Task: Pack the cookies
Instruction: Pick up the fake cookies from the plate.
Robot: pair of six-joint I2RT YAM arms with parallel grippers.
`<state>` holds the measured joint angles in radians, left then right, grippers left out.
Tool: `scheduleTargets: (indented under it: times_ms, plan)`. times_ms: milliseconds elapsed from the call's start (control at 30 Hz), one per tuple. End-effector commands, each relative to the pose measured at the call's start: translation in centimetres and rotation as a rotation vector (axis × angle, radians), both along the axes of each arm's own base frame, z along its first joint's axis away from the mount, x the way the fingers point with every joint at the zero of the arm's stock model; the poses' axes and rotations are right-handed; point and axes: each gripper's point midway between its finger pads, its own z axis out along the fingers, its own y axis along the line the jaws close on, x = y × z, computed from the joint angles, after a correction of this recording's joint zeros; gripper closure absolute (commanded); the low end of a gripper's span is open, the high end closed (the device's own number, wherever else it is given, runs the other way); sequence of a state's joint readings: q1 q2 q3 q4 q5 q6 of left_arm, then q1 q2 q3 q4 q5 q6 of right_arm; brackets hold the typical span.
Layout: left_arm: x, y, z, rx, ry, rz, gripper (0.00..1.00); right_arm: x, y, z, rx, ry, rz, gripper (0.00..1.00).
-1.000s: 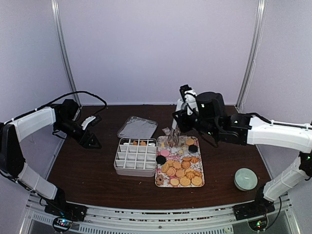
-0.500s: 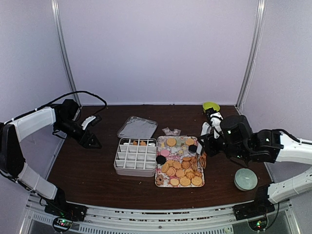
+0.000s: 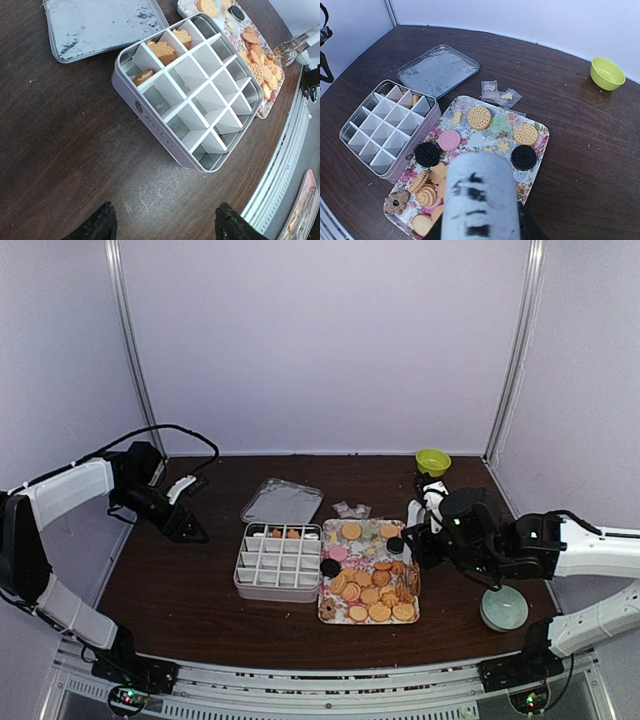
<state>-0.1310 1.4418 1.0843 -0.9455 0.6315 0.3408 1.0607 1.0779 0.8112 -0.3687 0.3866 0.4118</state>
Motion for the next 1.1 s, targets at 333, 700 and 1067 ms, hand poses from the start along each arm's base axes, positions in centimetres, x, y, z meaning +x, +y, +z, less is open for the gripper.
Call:
scheduleTargets:
  times_ms: [333, 700, 1067]
  plan:
    - [0.8, -0.4, 1.0, -0.024, -0.010, 0.004, 0.31, 0.5, -0.8, 1.7, -0.030, -0.070, -0.030, 0.88]
    - [0.8, -0.4, 1.3, -0.029, -0.016, 0.005, 0.31, 0.8, 0.5, 7.0, 0.057, -0.126, 0.014, 1.00]
    - [0.4, -0.2, 0.9, -0.016, -0.017, 0.001, 0.31, 5.4, 8.0, 14.7, 0.313, -0.208, 0.132, 1.00]
